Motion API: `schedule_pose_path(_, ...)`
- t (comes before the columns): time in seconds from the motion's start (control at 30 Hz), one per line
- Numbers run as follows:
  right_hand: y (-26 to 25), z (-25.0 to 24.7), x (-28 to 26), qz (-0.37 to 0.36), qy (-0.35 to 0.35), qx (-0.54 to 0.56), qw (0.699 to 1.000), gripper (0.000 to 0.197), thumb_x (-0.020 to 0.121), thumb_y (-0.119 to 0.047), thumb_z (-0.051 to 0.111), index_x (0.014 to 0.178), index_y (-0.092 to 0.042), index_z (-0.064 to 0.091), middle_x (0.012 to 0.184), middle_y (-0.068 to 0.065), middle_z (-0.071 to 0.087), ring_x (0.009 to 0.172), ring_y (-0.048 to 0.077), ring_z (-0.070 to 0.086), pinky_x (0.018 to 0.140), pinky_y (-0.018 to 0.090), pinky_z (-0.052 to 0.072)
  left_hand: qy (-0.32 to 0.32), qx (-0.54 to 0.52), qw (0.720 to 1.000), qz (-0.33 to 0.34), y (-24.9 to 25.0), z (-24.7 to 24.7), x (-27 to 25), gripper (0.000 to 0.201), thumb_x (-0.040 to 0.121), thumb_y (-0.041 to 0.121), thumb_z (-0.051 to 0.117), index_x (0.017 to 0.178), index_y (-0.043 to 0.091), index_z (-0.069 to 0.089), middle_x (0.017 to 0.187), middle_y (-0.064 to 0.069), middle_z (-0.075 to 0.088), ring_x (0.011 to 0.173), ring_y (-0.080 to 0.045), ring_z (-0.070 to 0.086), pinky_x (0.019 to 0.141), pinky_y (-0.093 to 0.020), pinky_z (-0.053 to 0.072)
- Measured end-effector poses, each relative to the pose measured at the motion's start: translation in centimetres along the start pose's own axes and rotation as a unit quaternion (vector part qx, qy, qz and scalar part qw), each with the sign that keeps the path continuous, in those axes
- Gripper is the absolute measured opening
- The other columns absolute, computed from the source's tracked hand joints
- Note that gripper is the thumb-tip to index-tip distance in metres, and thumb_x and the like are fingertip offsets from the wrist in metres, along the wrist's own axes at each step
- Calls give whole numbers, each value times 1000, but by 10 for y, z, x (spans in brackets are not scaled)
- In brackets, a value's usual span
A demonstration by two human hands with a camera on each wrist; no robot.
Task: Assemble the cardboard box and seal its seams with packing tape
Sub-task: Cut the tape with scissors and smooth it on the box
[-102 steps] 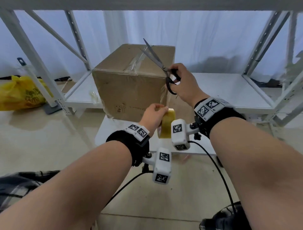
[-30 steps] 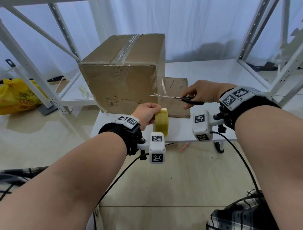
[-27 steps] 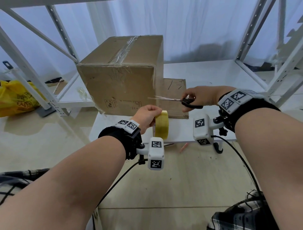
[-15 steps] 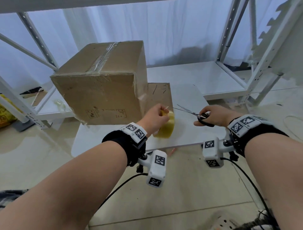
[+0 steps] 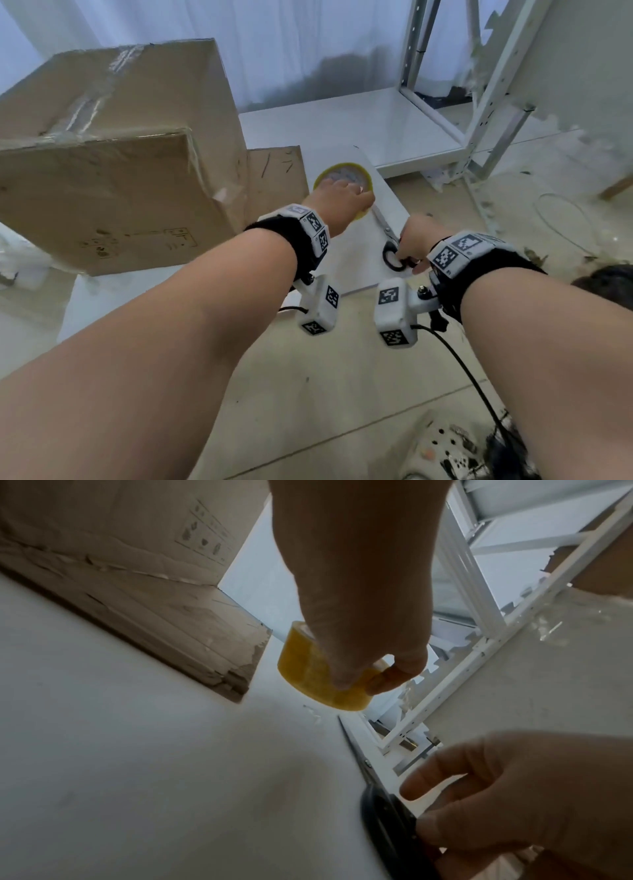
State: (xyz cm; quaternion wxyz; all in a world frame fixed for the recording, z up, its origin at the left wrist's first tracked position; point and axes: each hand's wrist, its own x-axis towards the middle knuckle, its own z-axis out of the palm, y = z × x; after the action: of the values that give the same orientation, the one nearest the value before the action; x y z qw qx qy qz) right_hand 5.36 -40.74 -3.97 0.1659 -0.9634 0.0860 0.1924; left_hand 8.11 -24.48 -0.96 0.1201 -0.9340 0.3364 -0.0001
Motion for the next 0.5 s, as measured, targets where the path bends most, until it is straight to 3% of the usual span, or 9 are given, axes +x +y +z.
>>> schedule_pose_path(0.07, -2, 2, 2, -12, 13, -17, 1000, 8, 86, -12, 61, 91, -13, 55, 100, 15, 65, 97, 32, 65, 81, 41, 55, -9, 22, 1000, 11, -1, 5, 4, 48, 87, -2, 46, 132, 13, 40, 128, -12, 49, 118, -32, 46, 100, -44, 33)
schedule_pose_path(0.13, -5, 2, 1, -11, 26, -73, 997, 6, 88, -15, 60, 87, -9, 59, 84, 10, 63, 86, 28, 63, 65, 30, 51, -16, 29, 999, 15, -3, 9, 6, 51, 86, -2, 47, 134, 13, 38, 129, -13, 50, 118, -32, 47, 100, -44, 32)
schedule_pose_path(0.17, -7, 1, 1, -16, 46, -87, 995, 9, 88, -15, 59, 88, -6, 62, 83, 8, 63, 84, 27, 62, 63, 28, 48, -12, 21, 1000, 9, -4, 10, 6, 55, 85, -3, 47, 136, 13, 34, 129, -13, 51, 118, -31, 47, 100, -43, 32)
schedule_pose_path(0.23, -8, 0, -1, -36, 80, -64, 994, 18, 90, -13, 53, 99, -5, 66, 99, 10, 66, 93, 29, 62, 77, 32, 51, -1, -24, 999, -21, -7, 12, 2, 65, 83, -6, 48, 141, 14, 27, 127, -13, 54, 117, -31, 49, 96, -38, 34)
schedule_pose_path(0.33, -13, -7, -7, -57, 105, -31, 992, 24, 91, -9, 49, 108, -6, 65, 114, 13, 63, 105, 31, 59, 90, 37, 50, -12, -97, 994, -50, -11, 14, -2, 70, 81, -8, 51, 142, 14, 24, 129, -15, 52, 116, -33, 49, 77, -35, 38)
schedule_pose_path(0.43, -21, -15, -10, -86, 128, 31, 988, 21, 92, -12, 49, 107, -12, 64, 122, 10, 59, 111, 28, 55, 93, 33, 45, 0, -154, 985, -78, -17, 10, -9, 51, 88, -2, 48, 135, 13, 36, 128, -14, 51, 117, -33, 50, 84, -41, 46)
schedule_pose_path(0.5, -33, -20, -12, -112, 137, 70, 982, 21, 91, -14, 51, 108, -14, 63, 118, 8, 59, 107, 25, 56, 90, 31, 43, 35, -128, 987, -96, -24, -3, -21, 39, 91, 1, 46, 129, 11, 42, 124, -12, 51, 115, -31, 49, 82, -37, 42)
